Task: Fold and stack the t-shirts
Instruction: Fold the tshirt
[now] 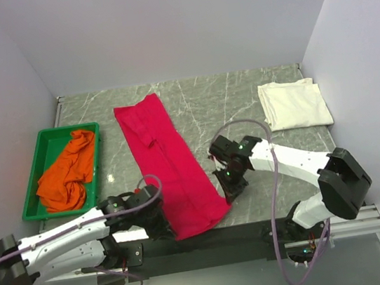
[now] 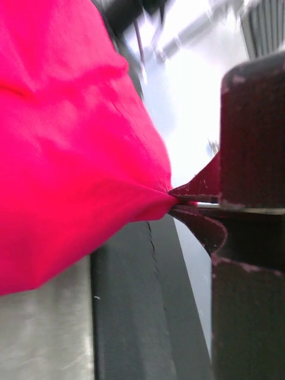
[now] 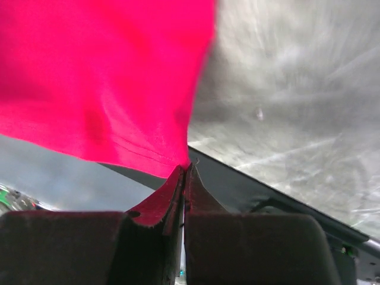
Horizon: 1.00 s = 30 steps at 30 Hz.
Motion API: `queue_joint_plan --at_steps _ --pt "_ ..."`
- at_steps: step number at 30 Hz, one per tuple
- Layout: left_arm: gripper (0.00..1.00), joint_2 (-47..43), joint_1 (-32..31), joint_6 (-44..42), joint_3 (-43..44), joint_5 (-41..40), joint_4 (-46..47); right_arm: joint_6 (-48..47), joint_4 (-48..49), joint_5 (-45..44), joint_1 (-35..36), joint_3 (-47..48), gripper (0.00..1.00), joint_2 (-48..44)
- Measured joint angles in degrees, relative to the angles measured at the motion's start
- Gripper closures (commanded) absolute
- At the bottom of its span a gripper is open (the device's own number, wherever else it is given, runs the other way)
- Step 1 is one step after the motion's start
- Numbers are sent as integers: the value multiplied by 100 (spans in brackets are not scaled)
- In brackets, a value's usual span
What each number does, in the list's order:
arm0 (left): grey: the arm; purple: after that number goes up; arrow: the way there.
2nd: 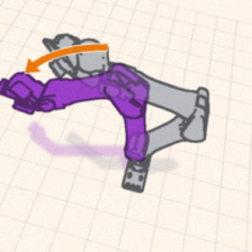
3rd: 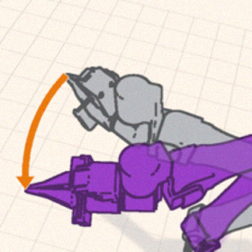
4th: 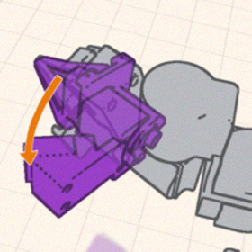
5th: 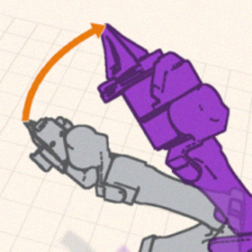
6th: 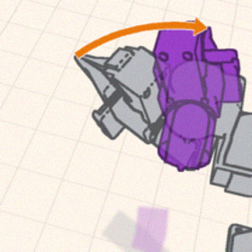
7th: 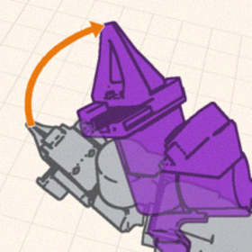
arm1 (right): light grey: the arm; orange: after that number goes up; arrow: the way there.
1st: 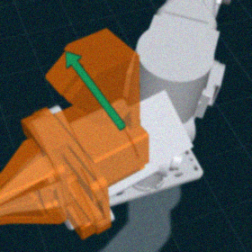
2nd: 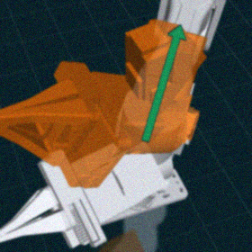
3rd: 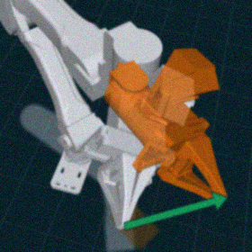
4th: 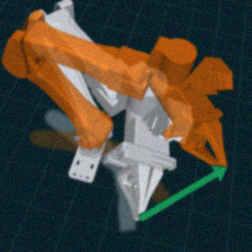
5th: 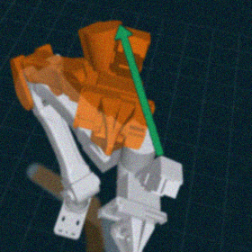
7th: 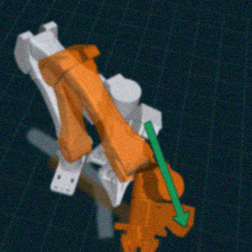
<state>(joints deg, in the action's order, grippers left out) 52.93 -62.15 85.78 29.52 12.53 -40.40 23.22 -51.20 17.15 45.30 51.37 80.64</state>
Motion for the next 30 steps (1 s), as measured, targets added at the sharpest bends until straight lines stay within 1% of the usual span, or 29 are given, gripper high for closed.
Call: queue_joint_plan --at_steps 2,4,7,10,14,18,21,25,30 --pt "99 -229 531 -24 -24 7 11 -76 -74 -111 -42 549 100 229" --pt "99 -400 1220 -149 -20 -133 9 -153 -92 -229 -101 1082 100 509" --pt "99 -433 2087 -450 76 -374 -70 -297 -83 -433 -219 1921 100 1071" --pt "99 -192 2848 -911 332 -662 -83 -413 -118 -627 -308 2632 100 1598" --pt "99 455 3558 -1475 664 -1106 190 -577 -114 -870 -374 3545 100 2258" --pt "99 960 4028 -1934 824 -1517 549 -715 -94 -1093 -407 4334 100 2802" --pt "99 1086 4238 -2243 872 -1705 857 -776 -57 -1191 -448 4741 100 3121" --pt "99 1381 4402 -2684 977 -1853 1368 -793 103 -1268 -566 4907 100 3421" --pt "99 1928 4439 -3136 1139 -1906 1904 -791 258 -1307 -717 4907 100 3589"
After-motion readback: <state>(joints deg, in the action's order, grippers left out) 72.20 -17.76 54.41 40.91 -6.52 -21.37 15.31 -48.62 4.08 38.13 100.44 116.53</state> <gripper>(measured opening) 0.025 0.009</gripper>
